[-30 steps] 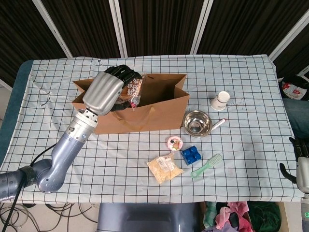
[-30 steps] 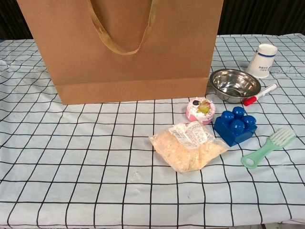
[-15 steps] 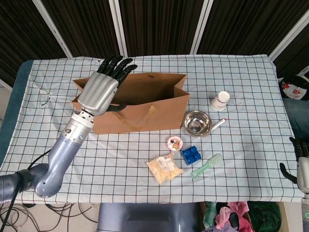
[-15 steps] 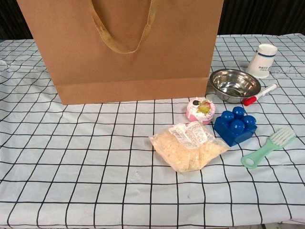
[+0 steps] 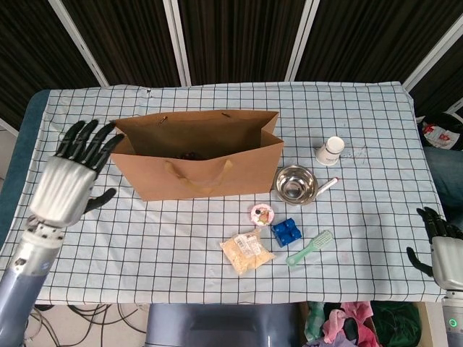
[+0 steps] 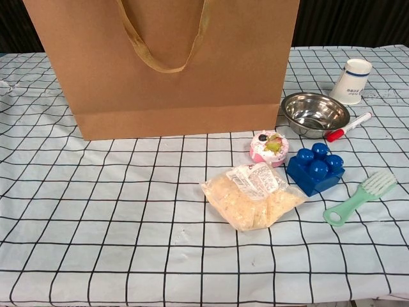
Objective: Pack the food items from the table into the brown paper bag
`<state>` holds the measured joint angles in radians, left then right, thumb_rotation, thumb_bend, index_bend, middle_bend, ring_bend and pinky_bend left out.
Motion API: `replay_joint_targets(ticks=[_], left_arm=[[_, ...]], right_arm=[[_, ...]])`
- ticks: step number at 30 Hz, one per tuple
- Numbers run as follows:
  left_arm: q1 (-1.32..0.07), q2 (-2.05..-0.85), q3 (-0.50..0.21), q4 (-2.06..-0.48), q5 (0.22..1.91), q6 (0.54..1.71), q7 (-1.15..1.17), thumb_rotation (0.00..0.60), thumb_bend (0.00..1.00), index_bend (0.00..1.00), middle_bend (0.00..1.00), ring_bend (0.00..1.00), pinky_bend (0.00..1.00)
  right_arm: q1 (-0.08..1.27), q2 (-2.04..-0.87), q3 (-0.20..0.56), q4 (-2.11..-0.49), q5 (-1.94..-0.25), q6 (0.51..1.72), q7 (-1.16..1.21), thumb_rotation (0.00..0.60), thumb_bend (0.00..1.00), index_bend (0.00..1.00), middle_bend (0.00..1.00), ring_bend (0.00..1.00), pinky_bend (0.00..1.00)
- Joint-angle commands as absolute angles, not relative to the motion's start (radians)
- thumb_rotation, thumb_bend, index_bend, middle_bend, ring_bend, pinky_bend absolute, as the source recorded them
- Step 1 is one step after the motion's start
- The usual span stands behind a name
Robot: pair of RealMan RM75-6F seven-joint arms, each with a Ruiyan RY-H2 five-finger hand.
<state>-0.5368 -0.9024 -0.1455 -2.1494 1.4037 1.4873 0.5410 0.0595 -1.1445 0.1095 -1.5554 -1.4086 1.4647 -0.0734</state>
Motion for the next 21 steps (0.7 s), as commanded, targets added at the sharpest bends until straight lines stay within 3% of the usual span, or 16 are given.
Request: replay_joint_targets(ticks=[1,5,13,21], left_arm=[[-0.336,-0.876,0.032,-2.059,1.565,1.633,0.408,0.6,0.0,0.12,0.08,0.0,0.08],[-0.246,-0.956,0.11,-1.86,1.652,1.68,0.24,0.6,0.0,0.12,0.08,0.0,0.06],[-0.163,-1.068,0.132,-1.676,1.668,1.734,0.052,0.6,0.01,0.1,0.06,0.0,0.01],[-0.151,-1.081,0.101,-1.638,1.64,1.712,0.007,0.6,0.01,0.1,0.06,0.0,0.01]], right_arm=[[0.075,-1.132,0.087,-1.575,-1.468,1.455,-0.044,0.6,0.27,0.12,0.1,0.19,0.23],[0.111,-1.063,0.057,-1.641,-1.586,1.434,-0.009,0.6,0.26,0.12,0.09,0.17,0.22],[0.24,-0.946,0.0,-1.84,-1.78,1.253,-0.086,0.6,0.24,0.11,0.06,0.11,0.2],[0.358,-1.03,0.014,-1.993,-1.733,1.02,-0.274,0.6,0.23,0.09,0.05,0.1,0.19]])
